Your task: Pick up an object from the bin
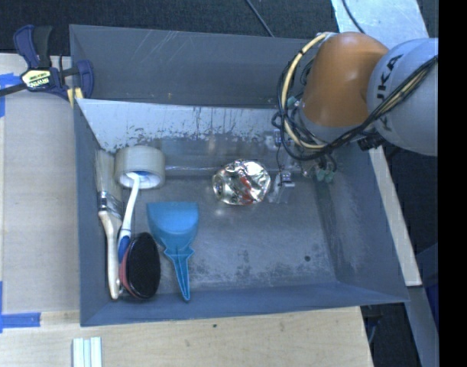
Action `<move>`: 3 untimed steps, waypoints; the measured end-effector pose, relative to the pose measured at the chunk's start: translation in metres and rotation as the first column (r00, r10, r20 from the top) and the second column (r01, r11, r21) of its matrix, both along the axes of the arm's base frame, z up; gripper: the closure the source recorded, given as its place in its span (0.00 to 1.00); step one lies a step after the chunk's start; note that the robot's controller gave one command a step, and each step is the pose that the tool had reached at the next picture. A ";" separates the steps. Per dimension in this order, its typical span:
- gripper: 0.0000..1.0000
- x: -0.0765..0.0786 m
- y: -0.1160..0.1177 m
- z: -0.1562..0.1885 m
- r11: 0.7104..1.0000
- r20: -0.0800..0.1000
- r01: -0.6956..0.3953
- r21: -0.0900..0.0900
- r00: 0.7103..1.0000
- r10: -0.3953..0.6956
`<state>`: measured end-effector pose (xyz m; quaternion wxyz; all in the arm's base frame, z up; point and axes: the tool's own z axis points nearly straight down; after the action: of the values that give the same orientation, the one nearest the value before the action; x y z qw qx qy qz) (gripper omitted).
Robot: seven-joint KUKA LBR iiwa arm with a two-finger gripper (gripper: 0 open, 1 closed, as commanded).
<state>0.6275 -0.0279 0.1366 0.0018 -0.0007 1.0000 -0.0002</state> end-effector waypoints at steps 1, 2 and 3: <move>0.00 0.000 0.000 0.000 1.000 0.000 0.000 0.000 1.000 0.000; 0.00 -0.008 0.023 -0.019 0.998 0.001 -0.061 0.000 0.998 0.061; 0.00 -0.007 0.002 -0.059 0.998 0.000 0.056 -0.001 0.998 -0.056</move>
Offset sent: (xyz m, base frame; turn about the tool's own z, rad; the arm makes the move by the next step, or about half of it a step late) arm -0.0086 0.0229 -0.0188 -0.0634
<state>0.6203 -0.0254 0.0772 0.0018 0.0273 0.9996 -0.0005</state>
